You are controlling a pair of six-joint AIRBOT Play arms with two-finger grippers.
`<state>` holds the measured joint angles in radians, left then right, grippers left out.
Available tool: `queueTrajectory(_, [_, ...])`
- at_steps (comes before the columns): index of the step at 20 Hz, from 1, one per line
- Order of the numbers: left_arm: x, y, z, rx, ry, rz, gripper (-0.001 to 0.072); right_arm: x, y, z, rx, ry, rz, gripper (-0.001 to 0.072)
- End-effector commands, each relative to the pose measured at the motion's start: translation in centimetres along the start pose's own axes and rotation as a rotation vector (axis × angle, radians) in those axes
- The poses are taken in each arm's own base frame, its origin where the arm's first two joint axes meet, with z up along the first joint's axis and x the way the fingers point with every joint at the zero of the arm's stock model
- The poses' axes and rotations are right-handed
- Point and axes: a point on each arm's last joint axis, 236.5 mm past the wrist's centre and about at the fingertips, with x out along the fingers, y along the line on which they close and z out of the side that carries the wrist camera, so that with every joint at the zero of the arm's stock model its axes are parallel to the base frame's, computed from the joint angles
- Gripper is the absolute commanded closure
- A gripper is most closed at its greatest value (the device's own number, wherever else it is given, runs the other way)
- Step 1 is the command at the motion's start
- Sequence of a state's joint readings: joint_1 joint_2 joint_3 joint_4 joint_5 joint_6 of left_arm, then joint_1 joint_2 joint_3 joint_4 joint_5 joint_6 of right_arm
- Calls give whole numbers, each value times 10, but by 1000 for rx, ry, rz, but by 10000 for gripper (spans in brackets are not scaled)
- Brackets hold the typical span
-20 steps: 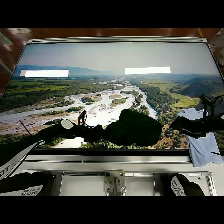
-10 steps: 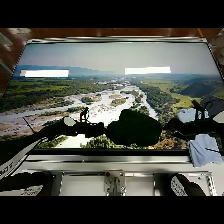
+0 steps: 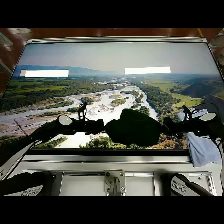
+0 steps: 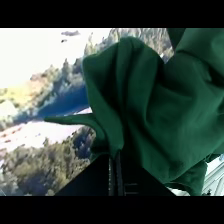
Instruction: Fold the shirts.
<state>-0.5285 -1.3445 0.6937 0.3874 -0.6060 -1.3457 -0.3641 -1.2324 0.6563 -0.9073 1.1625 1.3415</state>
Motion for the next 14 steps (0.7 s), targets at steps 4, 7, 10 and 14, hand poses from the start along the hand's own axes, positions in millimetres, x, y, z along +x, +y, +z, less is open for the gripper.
queueTrajectory(4, [-46, -45, 62, 117, -240, -72, 676, -46, 48, 12, -372, -45, 62, 650])
queueTrajectory(7, [-158, -164, 113, 447, -524, -247, 676, -150, 136, 33, -640, -349, 96, 650])
queueTrajectory(10, [-336, -294, 107, 742, -889, -439, 675, -307, 259, 5, -905, -866, 179, 650])
queueTrajectory(14, [-526, -383, 13, 977, -1241, -639, 675, -455, 339, -104, -1102, -1372, 214, 650])
